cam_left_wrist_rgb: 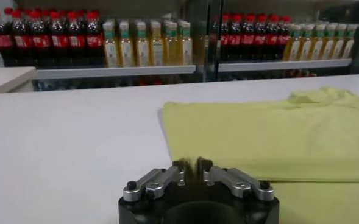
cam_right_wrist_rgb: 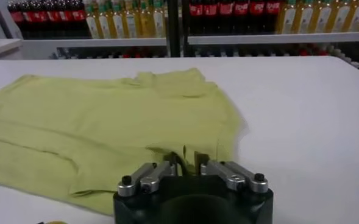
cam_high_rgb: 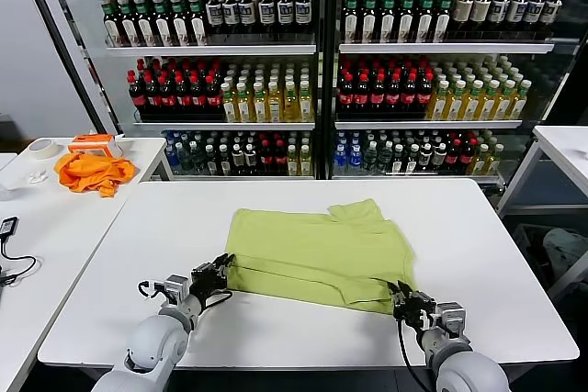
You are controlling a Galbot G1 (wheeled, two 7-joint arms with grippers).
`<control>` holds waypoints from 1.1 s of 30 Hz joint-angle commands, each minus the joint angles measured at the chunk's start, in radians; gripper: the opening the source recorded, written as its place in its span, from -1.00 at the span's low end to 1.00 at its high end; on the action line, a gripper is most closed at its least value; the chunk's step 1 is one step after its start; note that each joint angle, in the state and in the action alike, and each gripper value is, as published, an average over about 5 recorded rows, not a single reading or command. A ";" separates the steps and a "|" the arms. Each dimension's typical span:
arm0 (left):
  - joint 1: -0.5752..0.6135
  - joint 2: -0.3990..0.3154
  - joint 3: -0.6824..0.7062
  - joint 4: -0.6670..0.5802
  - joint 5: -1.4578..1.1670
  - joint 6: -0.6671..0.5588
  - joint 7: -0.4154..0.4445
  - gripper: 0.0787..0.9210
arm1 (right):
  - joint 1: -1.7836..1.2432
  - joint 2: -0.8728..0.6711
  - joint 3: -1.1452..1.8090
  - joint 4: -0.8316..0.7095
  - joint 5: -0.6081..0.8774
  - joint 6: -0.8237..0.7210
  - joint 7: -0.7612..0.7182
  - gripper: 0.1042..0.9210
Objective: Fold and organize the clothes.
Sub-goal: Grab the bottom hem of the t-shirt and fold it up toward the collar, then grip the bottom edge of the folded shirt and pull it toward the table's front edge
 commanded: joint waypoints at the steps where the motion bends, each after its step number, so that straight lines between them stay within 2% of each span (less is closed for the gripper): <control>1: 0.033 0.012 -0.017 -0.058 -0.038 -0.072 0.002 -0.28 | -0.050 -0.027 0.043 0.058 0.001 -0.017 -0.018 0.04; 3: 0.059 0.022 -0.025 -0.104 -0.045 -0.042 -0.005 -0.13 | -0.073 -0.043 0.053 0.067 -0.021 -0.017 -0.024 0.17; 7: 0.115 0.037 -0.025 -0.188 -0.041 0.097 -0.047 0.13 | -0.081 -0.045 0.055 0.031 -0.032 -0.016 -0.012 0.44; 12: 0.145 0.037 -0.023 -0.219 -0.027 0.214 -0.094 0.48 | -0.094 -0.027 0.044 0.025 -0.023 -0.015 0.004 0.71; 15: 0.144 0.035 -0.022 -0.217 -0.026 0.241 -0.111 0.67 | -0.099 -0.017 0.036 0.025 -0.016 -0.016 0.020 0.75; 18: 0.151 0.037 -0.014 -0.227 -0.026 0.248 -0.120 0.75 | -0.107 -0.009 0.032 0.029 0.007 -0.017 0.035 0.75; 22: 0.158 0.036 -0.004 -0.234 -0.027 0.249 -0.125 0.59 | -0.105 -0.006 0.031 0.020 0.022 -0.014 0.036 0.60; 33: 0.159 0.028 0.014 -0.229 -0.022 0.249 -0.123 -0.13 | -0.100 0.000 0.033 0.012 0.021 0.009 0.025 -0.18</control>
